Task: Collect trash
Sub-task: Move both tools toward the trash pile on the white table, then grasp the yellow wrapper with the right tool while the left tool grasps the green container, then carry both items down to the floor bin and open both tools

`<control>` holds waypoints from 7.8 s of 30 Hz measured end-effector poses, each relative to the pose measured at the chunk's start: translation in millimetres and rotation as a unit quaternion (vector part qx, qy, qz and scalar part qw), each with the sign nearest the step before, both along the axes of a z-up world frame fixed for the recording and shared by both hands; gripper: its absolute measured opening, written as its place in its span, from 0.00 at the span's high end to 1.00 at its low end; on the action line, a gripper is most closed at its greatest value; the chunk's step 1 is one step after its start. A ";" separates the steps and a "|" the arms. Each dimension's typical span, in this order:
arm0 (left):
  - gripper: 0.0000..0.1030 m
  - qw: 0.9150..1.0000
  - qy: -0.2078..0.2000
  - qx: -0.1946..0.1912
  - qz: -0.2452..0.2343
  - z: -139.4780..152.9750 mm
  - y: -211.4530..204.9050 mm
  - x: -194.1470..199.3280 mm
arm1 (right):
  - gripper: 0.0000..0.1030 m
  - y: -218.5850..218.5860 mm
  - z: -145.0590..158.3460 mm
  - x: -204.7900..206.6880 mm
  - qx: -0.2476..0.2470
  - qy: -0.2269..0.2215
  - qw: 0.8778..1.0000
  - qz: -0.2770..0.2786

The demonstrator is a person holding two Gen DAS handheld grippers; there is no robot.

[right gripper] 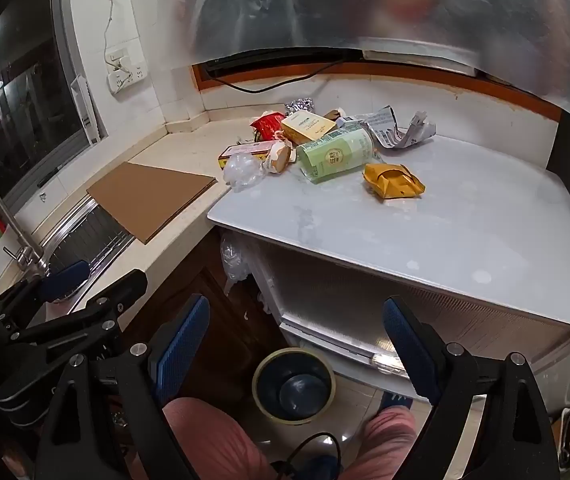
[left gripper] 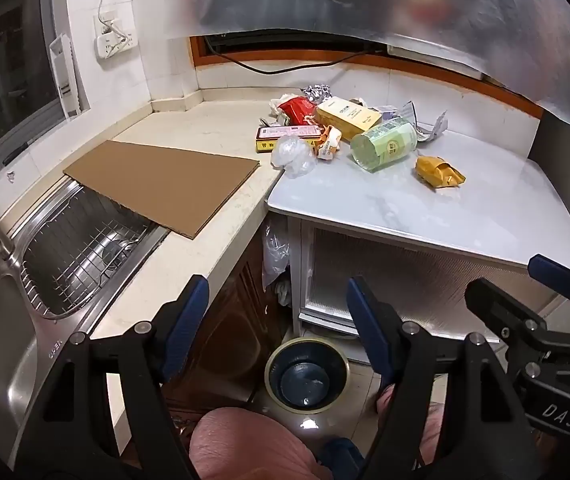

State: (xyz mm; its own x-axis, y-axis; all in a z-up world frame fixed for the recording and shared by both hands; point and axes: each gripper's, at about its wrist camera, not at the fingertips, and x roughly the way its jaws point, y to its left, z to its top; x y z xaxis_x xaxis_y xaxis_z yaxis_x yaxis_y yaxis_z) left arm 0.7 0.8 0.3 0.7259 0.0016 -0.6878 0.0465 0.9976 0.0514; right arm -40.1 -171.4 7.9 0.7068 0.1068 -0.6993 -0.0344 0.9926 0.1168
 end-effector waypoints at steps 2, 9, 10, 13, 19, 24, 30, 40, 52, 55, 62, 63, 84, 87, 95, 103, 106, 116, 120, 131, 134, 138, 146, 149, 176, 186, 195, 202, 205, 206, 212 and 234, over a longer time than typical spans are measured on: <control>0.33 1.000 0.000 0.000 0.001 -0.5 1.3 1.8 | 0.13 0.9 0.1 -0.9 -0.002 -0.002 1.000 0.003; 0.33 1.000 -0.005 -0.001 -0.003 5.1 4.6 -7.6 | 0.13 1.9 -0.2 -8.1 -0.003 -0.006 1.000 0.001; 0.33 1.000 -0.004 -0.001 -0.003 5.2 3.9 -7.7 | 0.13 1.0 -1.3 -9.7 -0.004 -0.017 1.000 0.003; 0.33 1.000 -0.003 0.000 -0.002 1.5 -0.2 -8.9 | 0.13 4.6 0.6 -11.9 -0.003 -0.017 1.000 0.001; 0.33 1.000 -0.008 0.000 0.000 3.6 0.4 -11.0 | 0.13 0.0 0.8 -15.1 0.002 -0.019 1.000 0.003; 0.33 1.000 -0.013 -0.003 0.001 6.7 2.8 -14.7 | 0.13 1.6 4.4 -18.3 -0.002 -0.024 1.000 0.002; 0.33 1.000 -0.020 -0.005 0.002 11.7 4.9 -18.5 | 0.13 4.4 9.9 -24.0 -0.008 -0.036 0.999 0.003; 0.33 0.999 -0.040 -0.002 0.009 23.6 6.0 -27.4 | 0.13 6.1 19.6 -36.7 -0.012 -0.055 0.998 0.001; 0.33 0.998 -0.052 0.004 0.020 31.3 6.4 -33.4 | 0.13 2.1 36.1 -39.5 -0.005 -0.077 0.997 0.002; 0.33 0.998 -0.052 0.002 0.022 31.8 7.7 -33.6 | 0.13 2.4 38.1 -40.5 -0.003 -0.079 0.997 0.006; 0.33 0.998 -0.051 0.002 0.022 31.8 9.0 -33.5 | 0.13 4.8 39.5 -41.6 -0.006 -0.080 0.997 0.012; 0.33 0.998 -0.052 0.002 0.023 31.7 9.0 -33.6 | 0.13 4.8 39.3 -41.7 -0.006 -0.079 0.997 0.012; 0.33 0.999 -0.037 -0.004 0.022 34.6 10.0 -0.7 | 0.13 -1.1 43.0 -15.1 0.003 -0.076 0.997 0.020; 0.33 0.999 -0.039 0.002 0.014 37.5 4.2 10.7 | 0.13 -5.7 45.2 -5.2 -0.004 -0.081 0.997 0.019; 0.33 0.999 -0.048 0.019 -0.004 49.9 -18.8 53.1 | 0.13 -28.5 56.0 30.4 -0.032 -0.092 0.995 0.006; 0.33 0.998 -0.036 0.033 -0.034 44.4 -49.4 100.3 | 0.13 -64.5 55.0 72.7 -0.040 -0.082 0.996 -0.006; 0.33 0.998 -0.031 0.034 -0.049 39.7 -61.4 121.4 | 0.13 -82.9 47.3 95.4 -0.029 -0.064 0.997 -0.013; 0.33 0.988 -0.016 0.039 -0.146 20.7 -111.1 197.6 | 0.13 -142.1 -6.6 188.2 0.021 0.000 0.999 -0.045; 0.33 0.982 0.000 0.045 -0.183 3.8 -130.1 227.8 | 0.16 -150.5 -35.4 219.3 0.035 0.027 0.998 -0.045; 0.33 0.967 0.052 0.060 -0.241 -29.6 -161.3 284.9 | 0.31 -154.9 -82.3 273.4 0.079 0.054 0.995 -0.013; 0.33 0.965 0.068 0.066 -0.243 -38.9 -164.8 296.8 | 0.38 -148.1 -84.4 277.8 0.066 0.057 0.996 -0.001; 0.33 0.963 0.080 0.069 -0.248 -48.5 -168.7 304.6 | 0.49 -148.0 -84.7 274.3 0.070 0.049 0.996 0.003; 0.33 0.959 0.078 0.098 -0.254 -56.8 -181.0 306.7 | 0.80 -155.6 -81.9 259.1 0.095 0.043 0.994 0.014; 0.39 0.960 0.073 0.099 -0.250 -56.7 -180.8 303.6 | 0.86 -152.6 -83.1 250.8 0.101 0.045 0.994 0.021; 0.61 0.988 0.022 -0.044 -0.146 -32.3 -58.3 144.2 | 0.89 -81.1 -28.3 133.0 0.106 -0.006 0.992 0.073; 0.61 0.993 0.030 -0.085 -0.080 -63.2 22.9 54.4 | 0.89 -1.1 -46.2 57.8 0.080 0.007 0.980 0.184; 0.61 0.989 0.103 -0.072 -0.075 -135.0 34.0 50.0 | 0.89 40.0 -126.2 45.4 0.053 0.090 0.978 0.183; 0.61 0.981 0.172 -0.041 -0.080 -212.8 19.3 81.7 | 0.89 41.8 -211.8 65.5 0.048 0.159 0.971 0.174; 0.61 0.978 0.193 -0.014 -0.079 -247.4 13.2 95.3 | 0.89 37.5 -246.4 79.4 0.047 0.181 0.968 0.171; 0.61 0.976 0.199 -0.009 -0.083 -256.1 10.7 98.2 | 0.89 36.2 -259.8 83.1 0.048 0.187 0.966 0.169; 0.57 0.971 0.225 0.011 -0.085 -299.2 0.2 112.4 | 0.87 33.1 -310.0 106.7 0.050 0.220 0.962 0.153; 0.42 0.963 0.254 0.039 -0.075 -331.8 2.7 134.0 | 0.44 30.9 -350.2 121.5 0.080 0.250 0.957 0.127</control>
